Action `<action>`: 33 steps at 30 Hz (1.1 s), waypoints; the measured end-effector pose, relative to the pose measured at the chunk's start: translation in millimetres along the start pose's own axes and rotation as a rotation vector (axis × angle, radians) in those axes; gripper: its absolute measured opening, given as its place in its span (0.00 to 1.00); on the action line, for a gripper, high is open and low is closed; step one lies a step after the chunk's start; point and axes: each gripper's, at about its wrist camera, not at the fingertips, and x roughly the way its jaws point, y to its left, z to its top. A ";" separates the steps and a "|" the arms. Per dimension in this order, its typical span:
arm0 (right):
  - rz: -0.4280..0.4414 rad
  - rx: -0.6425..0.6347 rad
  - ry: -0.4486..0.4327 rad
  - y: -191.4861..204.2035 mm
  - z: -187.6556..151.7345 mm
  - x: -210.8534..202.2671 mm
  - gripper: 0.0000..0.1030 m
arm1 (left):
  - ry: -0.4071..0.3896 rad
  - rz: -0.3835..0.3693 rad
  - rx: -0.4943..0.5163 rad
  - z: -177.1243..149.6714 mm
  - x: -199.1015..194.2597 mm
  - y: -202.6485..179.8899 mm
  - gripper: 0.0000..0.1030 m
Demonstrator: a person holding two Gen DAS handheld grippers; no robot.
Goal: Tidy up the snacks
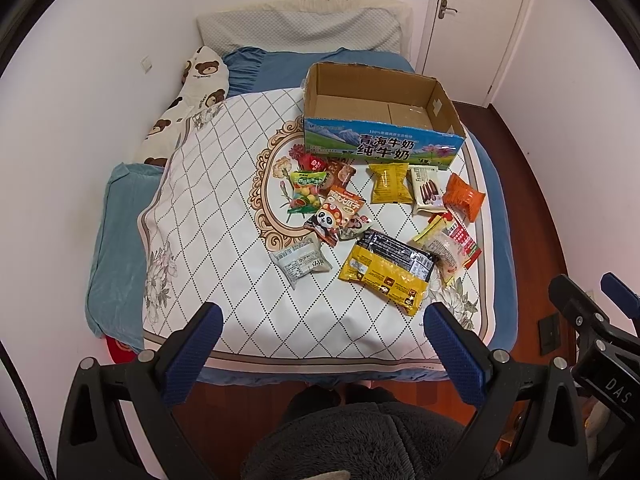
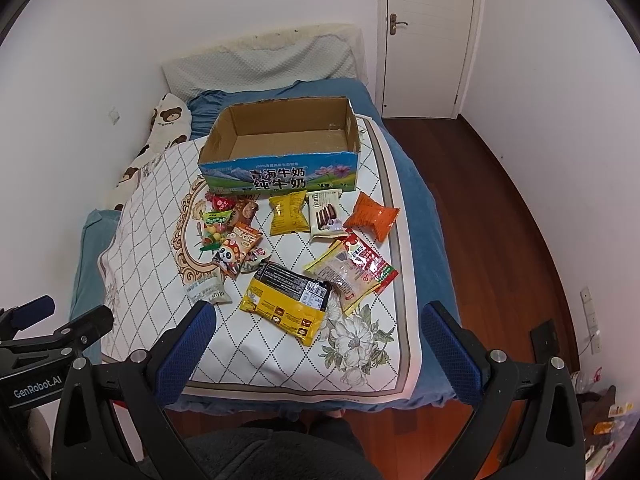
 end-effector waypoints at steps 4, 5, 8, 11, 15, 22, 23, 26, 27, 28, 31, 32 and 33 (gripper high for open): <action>-0.001 -0.001 -0.001 -0.4 0.4 0.5 1.00 | -0.003 0.002 0.001 -1.1 -2.7 1.3 1.00; -0.002 0.000 -0.002 -0.6 0.6 0.1 1.00 | -0.005 0.002 0.002 -1.2 -3.5 1.5 1.00; -0.002 0.002 -0.005 -0.9 1.2 -1.9 1.00 | -0.005 0.002 0.003 -0.9 -3.9 2.2 1.00; -0.001 0.004 -0.007 -0.8 0.9 -2.7 1.00 | -0.006 0.003 0.003 -0.5 -4.3 2.6 1.00; -0.002 0.005 -0.012 -0.8 0.9 -2.6 1.00 | -0.006 0.003 0.002 -0.9 -3.9 2.2 1.00; 0.001 0.008 -0.018 -0.6 -0.2 -4.4 1.00 | -0.007 0.002 0.002 -0.9 -4.9 2.6 1.00; 0.002 0.010 -0.018 -1.1 -0.3 -4.5 1.00 | -0.008 0.003 0.002 -0.7 -5.1 2.9 1.00; 0.007 0.011 -0.021 -0.7 -0.8 -5.6 1.00 | -0.008 0.003 0.001 0.0 -6.3 4.0 1.00; 0.008 0.011 -0.021 -0.3 -0.6 -5.4 1.00 | -0.009 0.003 0.002 0.2 -6.3 4.1 1.00; 0.008 0.012 -0.020 0.0 -0.7 -5.7 1.00 | -0.009 0.004 0.001 0.0 -6.0 4.0 1.00; 0.013 0.016 -0.017 0.9 -1.1 -4.2 1.00 | -0.008 0.007 -0.004 1.2 -4.7 6.8 1.00; 0.017 0.016 -0.015 1.0 -1.6 -1.7 1.00 | -0.012 0.018 -0.010 3.1 -1.4 9.1 1.00; 0.020 0.013 -0.013 1.6 -1.5 2.6 1.00 | -0.018 0.027 -0.012 3.5 1.7 11.5 1.00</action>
